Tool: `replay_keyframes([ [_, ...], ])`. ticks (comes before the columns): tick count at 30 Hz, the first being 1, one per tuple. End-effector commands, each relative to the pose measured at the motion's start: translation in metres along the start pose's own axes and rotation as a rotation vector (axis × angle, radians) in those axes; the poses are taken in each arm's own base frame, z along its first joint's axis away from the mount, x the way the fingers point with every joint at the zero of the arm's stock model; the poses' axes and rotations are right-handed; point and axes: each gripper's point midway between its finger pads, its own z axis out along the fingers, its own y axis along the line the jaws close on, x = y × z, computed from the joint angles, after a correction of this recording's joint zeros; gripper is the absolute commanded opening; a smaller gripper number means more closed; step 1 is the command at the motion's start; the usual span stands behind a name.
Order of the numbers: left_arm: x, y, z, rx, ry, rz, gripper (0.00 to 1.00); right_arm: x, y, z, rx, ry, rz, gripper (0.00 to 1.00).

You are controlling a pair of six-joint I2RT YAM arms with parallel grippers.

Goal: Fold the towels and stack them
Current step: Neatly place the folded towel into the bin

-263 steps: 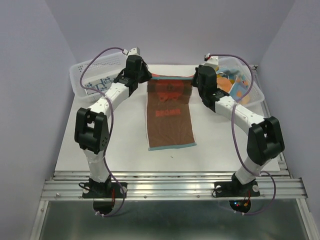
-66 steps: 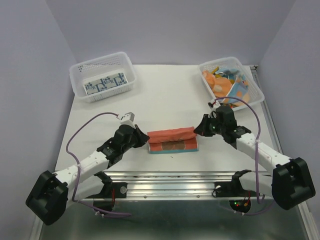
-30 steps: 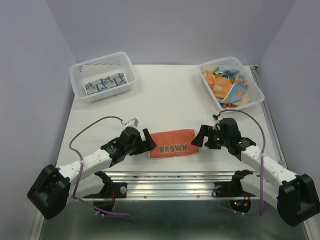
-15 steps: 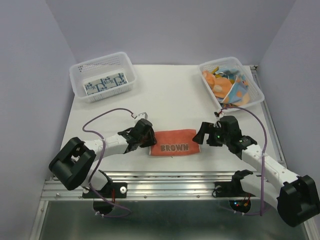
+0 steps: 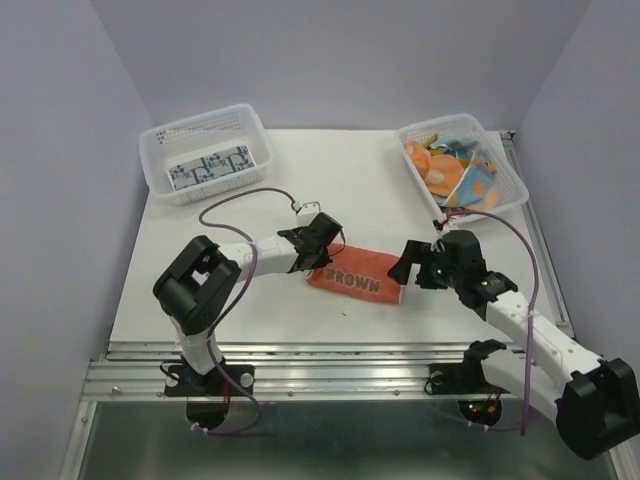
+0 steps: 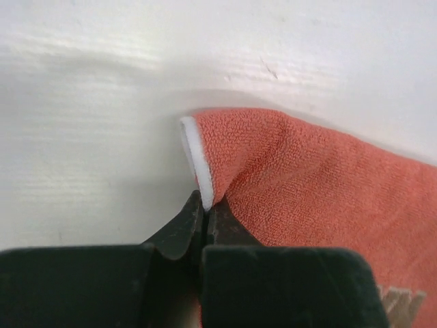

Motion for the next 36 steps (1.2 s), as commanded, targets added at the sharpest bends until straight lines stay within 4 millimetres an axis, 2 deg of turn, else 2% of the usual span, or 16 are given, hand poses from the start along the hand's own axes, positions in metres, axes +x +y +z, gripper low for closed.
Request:
replay_keyframes([
  [1, -0.026, 0.049, 0.006, -0.332, -0.063, 0.108, 0.0, -0.029, 0.015, -0.01, -0.03, -0.106, -0.039, 1.0],
  [2, -0.052, 0.037, 0.004, -0.346, -0.127, 0.101, 0.0, -0.03, 0.015, -0.011, -0.032, -0.109, -0.041, 1.0],
  [4, -0.065, 0.039, 0.009, -0.396, -0.132, 0.159, 0.0, -0.032, 0.015, -0.013, -0.031, -0.124, -0.041, 1.0],
  [5, -0.078, 0.041, 0.01, -0.419, -0.148, 0.157, 0.0, -0.032, 0.015, -0.013, -0.03, -0.126, -0.041, 1.0],
  [6, -0.1, 0.033, 0.009, -0.427, -0.19, 0.149, 0.0, -0.033, 0.015, -0.015, -0.031, -0.134, -0.042, 1.0],
  [8, -0.123, 0.036, 0.007, -0.458, -0.209, 0.185, 0.0, -0.033, 0.014, -0.015, -0.026, -0.138, -0.041, 1.0],
  [9, -0.148, 0.037, 0.007, -0.466, -0.239, 0.172, 0.0, -0.033, 0.013, -0.015, -0.022, -0.141, -0.038, 1.0],
  [11, -0.171, 0.042, 0.005, -0.49, -0.267, 0.177, 0.0, -0.034, 0.012, -0.016, -0.015, -0.149, -0.037, 1.0],
  [12, -0.194, 0.047, 0.004, -0.512, -0.29, 0.183, 0.0, -0.034, 0.011, -0.016, -0.011, -0.153, -0.035, 1.0],
  [14, -0.213, 0.053, 0.002, -0.53, -0.304, 0.185, 0.0, -0.036, 0.01, -0.016, -0.004, -0.161, -0.033, 1.0],
  [15, -0.232, 0.057, 0.0, -0.538, -0.323, 0.184, 0.0, -0.035, 0.009, -0.016, 0.001, -0.161, -0.034, 1.0],
  [17, -0.249, 0.059, -0.004, -0.547, -0.339, 0.191, 0.0, -0.036, 0.008, -0.016, 0.006, -0.164, -0.032, 1.0],
  [20, -0.286, 0.059, -0.019, -0.557, -0.399, 0.194, 0.0, -0.037, 0.005, -0.015, 0.02, -0.169, -0.029, 1.0],
  [26, -0.325, 0.052, -0.037, -0.546, -0.477, 0.229, 0.0, -0.037, 0.003, -0.013, 0.031, -0.169, -0.026, 1.0],
  [30, -0.343, 0.05, -0.049, -0.535, -0.509, 0.212, 0.0, -0.036, 0.004, -0.013, 0.026, -0.163, -0.029, 1.0],
  [36, -0.372, 0.057, -0.067, -0.506, -0.548, 0.17, 0.0, -0.035, 0.003, -0.013, 0.031, -0.158, -0.028, 1.0],
])
